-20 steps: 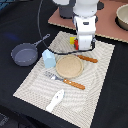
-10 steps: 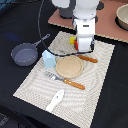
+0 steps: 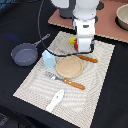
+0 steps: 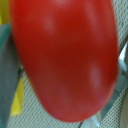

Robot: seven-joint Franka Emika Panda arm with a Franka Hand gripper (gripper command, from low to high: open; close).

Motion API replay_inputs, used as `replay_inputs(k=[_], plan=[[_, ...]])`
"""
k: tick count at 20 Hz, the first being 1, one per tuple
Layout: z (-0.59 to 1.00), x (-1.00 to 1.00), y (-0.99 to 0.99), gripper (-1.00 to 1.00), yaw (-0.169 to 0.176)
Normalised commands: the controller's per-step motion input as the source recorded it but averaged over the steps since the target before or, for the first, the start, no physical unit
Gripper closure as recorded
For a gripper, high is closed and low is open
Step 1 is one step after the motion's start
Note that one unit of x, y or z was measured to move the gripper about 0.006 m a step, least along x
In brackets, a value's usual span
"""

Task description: Interact with the objects in diverse but meaningful ways.

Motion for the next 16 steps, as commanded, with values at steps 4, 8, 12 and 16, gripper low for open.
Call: replay_inputs(k=[4,8,12,16], plan=[[-0.09,0.06,0.00,1.00,0.000],[0.64,0.05,0.07,1.00,-0.013],[1.00,0.03,-0.13,1.00,-0.023],[0.75,0.26,-0.62,1.00,-0.044]])
